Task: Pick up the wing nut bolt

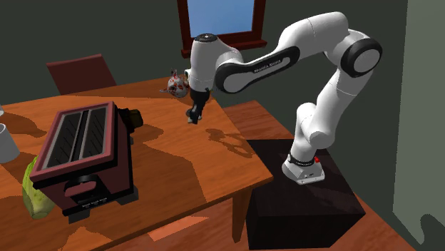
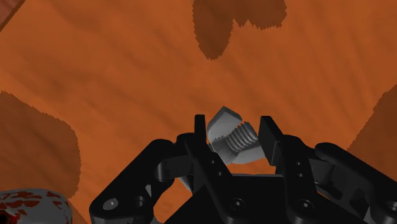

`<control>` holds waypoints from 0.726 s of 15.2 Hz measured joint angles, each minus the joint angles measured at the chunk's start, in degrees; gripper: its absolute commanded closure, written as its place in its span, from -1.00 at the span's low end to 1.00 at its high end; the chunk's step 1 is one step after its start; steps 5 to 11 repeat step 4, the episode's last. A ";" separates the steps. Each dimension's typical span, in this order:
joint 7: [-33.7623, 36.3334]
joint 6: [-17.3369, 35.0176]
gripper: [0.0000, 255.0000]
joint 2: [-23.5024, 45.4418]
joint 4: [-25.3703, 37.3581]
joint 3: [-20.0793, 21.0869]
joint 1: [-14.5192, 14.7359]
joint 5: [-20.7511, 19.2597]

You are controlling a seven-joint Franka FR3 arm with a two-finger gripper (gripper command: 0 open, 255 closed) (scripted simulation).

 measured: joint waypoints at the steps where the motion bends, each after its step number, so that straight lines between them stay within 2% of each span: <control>1: -0.06 -0.76 1.00 -0.16 0.61 0.00 0.01 0.04; 4: -0.12 -2.71 1.00 -0.33 2.38 0.07 0.07 0.13; 11: -0.12 -2.71 1.00 -0.33 2.38 0.07 0.07 0.13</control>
